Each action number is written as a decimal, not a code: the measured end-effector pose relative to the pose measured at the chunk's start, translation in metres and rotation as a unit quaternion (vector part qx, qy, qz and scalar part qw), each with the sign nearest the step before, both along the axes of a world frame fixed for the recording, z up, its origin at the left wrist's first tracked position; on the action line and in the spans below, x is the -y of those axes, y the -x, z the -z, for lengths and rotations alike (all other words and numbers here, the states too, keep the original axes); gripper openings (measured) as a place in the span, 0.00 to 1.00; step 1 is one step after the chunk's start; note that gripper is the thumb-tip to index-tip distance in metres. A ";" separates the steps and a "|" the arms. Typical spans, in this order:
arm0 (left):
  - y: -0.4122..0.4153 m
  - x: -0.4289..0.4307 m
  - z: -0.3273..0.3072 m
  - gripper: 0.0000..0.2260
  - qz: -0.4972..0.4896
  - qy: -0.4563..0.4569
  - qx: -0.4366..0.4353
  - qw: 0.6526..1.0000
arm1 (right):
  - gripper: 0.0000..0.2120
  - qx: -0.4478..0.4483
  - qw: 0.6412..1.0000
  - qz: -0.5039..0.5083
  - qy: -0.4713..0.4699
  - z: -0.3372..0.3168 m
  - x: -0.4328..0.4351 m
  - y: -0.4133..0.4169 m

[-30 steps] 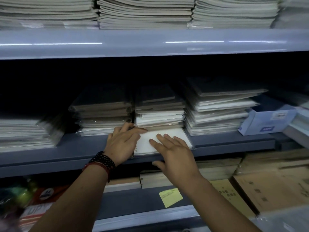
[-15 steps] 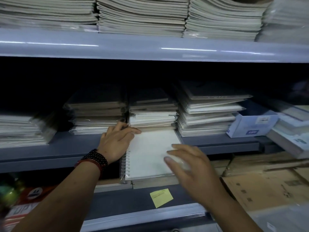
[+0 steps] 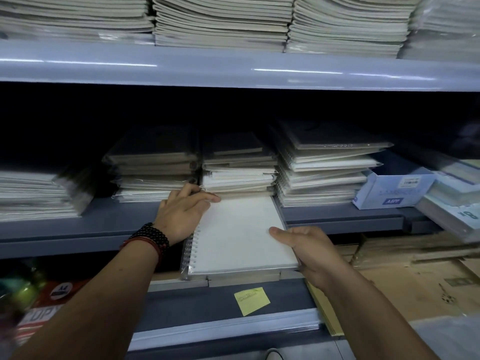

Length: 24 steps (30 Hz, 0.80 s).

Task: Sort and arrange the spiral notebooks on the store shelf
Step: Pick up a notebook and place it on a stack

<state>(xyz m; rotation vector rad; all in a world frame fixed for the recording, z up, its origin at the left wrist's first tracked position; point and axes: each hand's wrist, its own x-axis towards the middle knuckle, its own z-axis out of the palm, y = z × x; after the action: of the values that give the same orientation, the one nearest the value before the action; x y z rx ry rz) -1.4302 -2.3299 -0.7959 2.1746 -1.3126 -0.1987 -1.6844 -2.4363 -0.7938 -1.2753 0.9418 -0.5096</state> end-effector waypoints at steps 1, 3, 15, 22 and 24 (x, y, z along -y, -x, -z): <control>-0.001 0.000 -0.001 0.16 0.001 -0.004 0.000 1.000 | 0.23 -0.002 1.000 -0.007 0.003 0.000 -0.004 0.003; 0.000 -0.001 -0.002 0.16 0.003 -0.008 -0.002 1.000 | 0.23 0.004 1.000 -0.018 0.004 0.001 -0.010 0.011; 0.001 -0.006 -0.010 0.15 0.033 0.024 -0.084 0.996 | 0.15 -0.030 0.994 -0.086 -0.056 -0.019 -0.006 0.029; 0.044 -0.059 0.012 0.10 -0.016 0.213 -0.173 0.961 | 0.15 0.011 0.999 -0.023 -0.029 -0.015 0.004 0.001; 0.059 -0.069 0.012 0.09 -0.084 0.227 -0.225 0.944 | 0.16 0.019 0.999 -0.018 -0.020 -0.012 0.004 0.001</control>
<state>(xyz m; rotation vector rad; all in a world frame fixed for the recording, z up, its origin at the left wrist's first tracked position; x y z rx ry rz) -1.4894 -2.2611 -0.8081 1.7033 -0.8126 -0.2761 -1.6856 -2.4400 -0.7821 -1.2414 0.8913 -0.4828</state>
